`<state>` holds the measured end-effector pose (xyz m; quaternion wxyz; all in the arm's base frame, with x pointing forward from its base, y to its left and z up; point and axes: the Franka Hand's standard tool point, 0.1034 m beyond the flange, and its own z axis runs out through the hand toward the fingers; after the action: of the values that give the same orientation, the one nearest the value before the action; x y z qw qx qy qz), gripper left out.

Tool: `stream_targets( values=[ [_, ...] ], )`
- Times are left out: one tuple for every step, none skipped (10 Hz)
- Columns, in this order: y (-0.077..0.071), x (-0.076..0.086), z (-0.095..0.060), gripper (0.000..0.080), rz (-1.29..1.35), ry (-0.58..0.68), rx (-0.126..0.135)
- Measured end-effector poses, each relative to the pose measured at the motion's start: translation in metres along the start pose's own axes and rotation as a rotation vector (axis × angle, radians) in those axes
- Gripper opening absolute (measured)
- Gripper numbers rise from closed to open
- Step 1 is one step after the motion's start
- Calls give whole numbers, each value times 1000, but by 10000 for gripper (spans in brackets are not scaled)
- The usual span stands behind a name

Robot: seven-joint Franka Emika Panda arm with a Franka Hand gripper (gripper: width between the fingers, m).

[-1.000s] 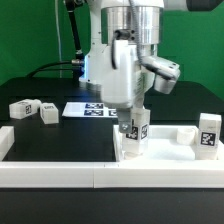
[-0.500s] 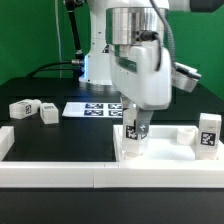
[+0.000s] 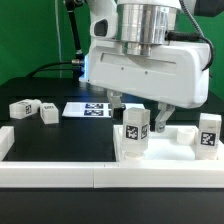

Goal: Assemble square table

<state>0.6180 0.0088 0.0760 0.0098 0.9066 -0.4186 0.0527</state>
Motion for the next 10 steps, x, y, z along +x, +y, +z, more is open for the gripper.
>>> stream_targets(
  values=[
    [0, 0, 0, 515, 2, 0, 0],
    [0, 0, 0, 515, 19, -1, 0],
    [0, 0, 0, 378, 121, -2, 1],
    [0, 0, 1, 288, 183, -2, 1],
    [0, -1, 1, 288, 227, -2, 1],
    [0, -1, 1, 288, 313, -2, 1],
    [0, -1, 1, 288, 379, -2, 0],
    [-4, 3, 3, 288, 477, 1, -2],
    [-4, 4, 3, 288, 610, -6, -2],
    [-4, 4, 3, 288, 703, -11, 3]
  ],
)
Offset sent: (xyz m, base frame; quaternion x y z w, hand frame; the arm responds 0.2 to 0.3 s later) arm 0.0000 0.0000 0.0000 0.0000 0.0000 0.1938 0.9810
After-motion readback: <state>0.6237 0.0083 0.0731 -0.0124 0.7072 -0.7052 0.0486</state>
